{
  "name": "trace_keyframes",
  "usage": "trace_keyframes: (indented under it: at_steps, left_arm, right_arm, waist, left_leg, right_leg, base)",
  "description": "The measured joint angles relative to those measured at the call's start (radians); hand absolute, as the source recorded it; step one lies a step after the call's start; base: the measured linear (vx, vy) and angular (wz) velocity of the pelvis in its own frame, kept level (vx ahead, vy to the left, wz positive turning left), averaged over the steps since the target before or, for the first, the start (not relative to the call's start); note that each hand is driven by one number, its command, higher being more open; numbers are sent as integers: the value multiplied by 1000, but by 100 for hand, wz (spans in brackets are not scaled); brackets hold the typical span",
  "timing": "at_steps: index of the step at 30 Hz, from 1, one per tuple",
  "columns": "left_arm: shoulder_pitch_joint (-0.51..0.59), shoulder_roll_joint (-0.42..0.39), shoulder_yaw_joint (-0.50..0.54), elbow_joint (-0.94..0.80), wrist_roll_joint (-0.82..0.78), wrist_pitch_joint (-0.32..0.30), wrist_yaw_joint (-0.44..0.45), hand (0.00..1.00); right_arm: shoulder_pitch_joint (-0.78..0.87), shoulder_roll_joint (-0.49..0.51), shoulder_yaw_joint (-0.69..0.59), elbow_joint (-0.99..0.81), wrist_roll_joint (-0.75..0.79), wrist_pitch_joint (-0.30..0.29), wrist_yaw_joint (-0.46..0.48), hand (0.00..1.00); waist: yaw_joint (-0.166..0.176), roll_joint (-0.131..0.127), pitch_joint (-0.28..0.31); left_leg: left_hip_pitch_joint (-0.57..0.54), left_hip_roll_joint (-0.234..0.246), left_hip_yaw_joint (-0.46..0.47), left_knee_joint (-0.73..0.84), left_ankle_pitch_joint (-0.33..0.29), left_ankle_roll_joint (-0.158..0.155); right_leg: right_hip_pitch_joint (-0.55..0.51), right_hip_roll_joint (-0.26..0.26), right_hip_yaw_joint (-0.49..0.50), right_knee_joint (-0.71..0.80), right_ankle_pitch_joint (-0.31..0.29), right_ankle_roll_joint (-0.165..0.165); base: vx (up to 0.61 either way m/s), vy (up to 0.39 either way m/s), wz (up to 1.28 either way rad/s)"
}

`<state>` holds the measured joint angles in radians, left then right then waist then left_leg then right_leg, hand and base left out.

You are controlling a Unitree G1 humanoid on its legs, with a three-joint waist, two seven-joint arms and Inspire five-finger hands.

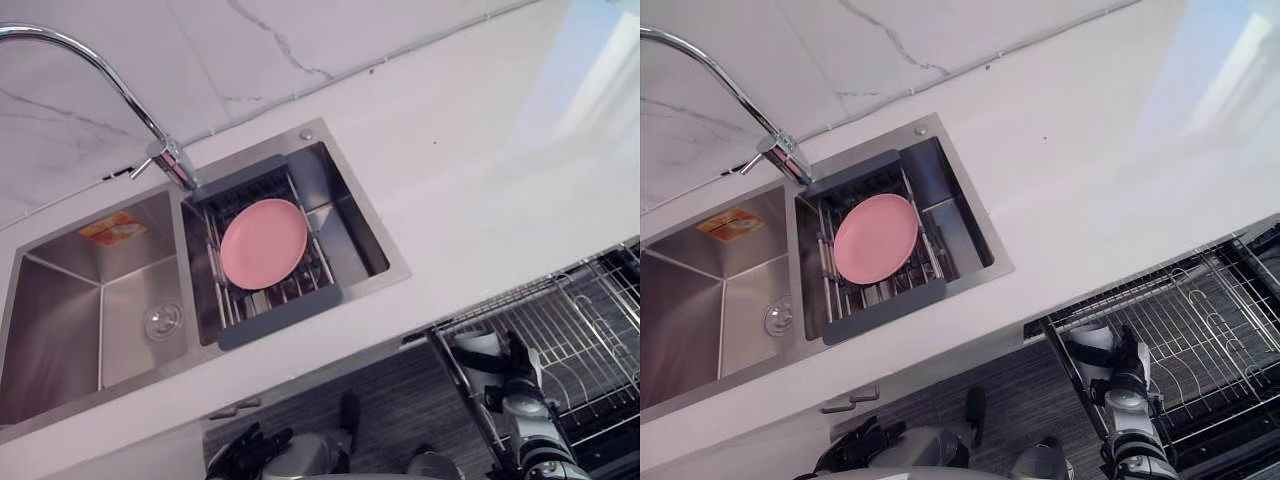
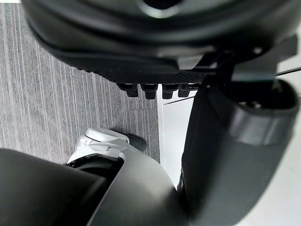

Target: Walk over to the sink, pick up the cup, carry it to the dishwasher, place the cup inside the dishwasher, then close the dishwasher door

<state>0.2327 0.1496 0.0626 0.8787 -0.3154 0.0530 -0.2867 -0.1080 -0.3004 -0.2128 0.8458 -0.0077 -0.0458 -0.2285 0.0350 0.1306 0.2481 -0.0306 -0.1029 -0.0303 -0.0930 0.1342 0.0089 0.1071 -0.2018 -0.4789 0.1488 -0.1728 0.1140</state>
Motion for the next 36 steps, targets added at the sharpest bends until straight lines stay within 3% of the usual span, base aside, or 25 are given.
trace_keyframes:
  at_steps: [4, 9, 14, 20, 23, 29, 33, 36]
  left_arm:
    - [-1, 1, 22, 1, 8, 22, 24, 100]
    - [-9, 9, 27, 24, 22, 32, 70, 100]
    - [-22, -8, 25, 43, 23, 42, 101, 100]
    - [-21, -6, 24, 70, 22, 35, 117, 100]
    - [-21, -6, 27, 78, 22, 25, 117, 100]
    - [-16, -8, 28, 108, 18, 6, 129, 100]
    - [-12, -19, 70, 109, -26, 77, 196, 100]
    - [-13, -33, 108, 106, -49, 122, 232, 100]
  right_arm:
    - [19, 43, 14, -145, 50, -3, -12, 100]
    - [49, 89, 2, -344, 108, -26, -13, 100]
    - [109, 116, -15, -520, 147, -39, 9, 100]
    - [170, 123, -72, -716, 208, -43, 38, 100]
    - [198, 125, -97, -822, 340, -59, 102, 100]
    - [199, 137, -73, -1013, 612, -126, 335, 100]
    - [191, 141, 1, -1079, 697, -148, 455, 100]
    - [191, 149, 114, -1080, 714, -133, 483, 100]
  waist:
    - [-8, -24, -10]
    - [-22, -75, -46]
    - [-45, -91, -70]
    - [-81, -92, -81]
    - [-82, -92, -86]
    - [-78, -97, -110]
    - [-73, -99, -117]
    - [-59, -95, -125]
  left_leg:
    - [17, 25, 37, -1, -2, 0]
    - [46, 64, 114, 0, -17, 1]
    - [65, 84, 185, 0, -34, 0]
    - [83, 93, 237, 5, -47, -1]
    - [86, 95, 247, 5, -49, -1]
    - [87, 94, 261, 5, -51, 1]
    - [87, 86, 230, 5, -49, 3]
    - [74, 78, 181, 5, -40, 11]
  right_leg:
    - [0, 24, 41, -10, 7, -9]
    - [1, 62, 126, -54, 34, -28]
    - [0, 85, 207, -97, 70, -36]
    - [-1, 98, 270, -123, 94, -38]
    - [-5, 101, 290, -130, 104, -38]
    - [-11, 101, 308, -137, 113, -37]
    - [4, 96, 277, -144, 112, -36]
    - [23, 94, 223, -155, 112, -34]
  base:
    - [-80, -72, -34]
    - [-41, -49, -49]
    - [5, -13, -52]
    - [14, 6, -32]
    - [-8, 12, -20]
    - [-9, 10, -9]
    - [7, 5, 16]
    - [3, -17, 49]
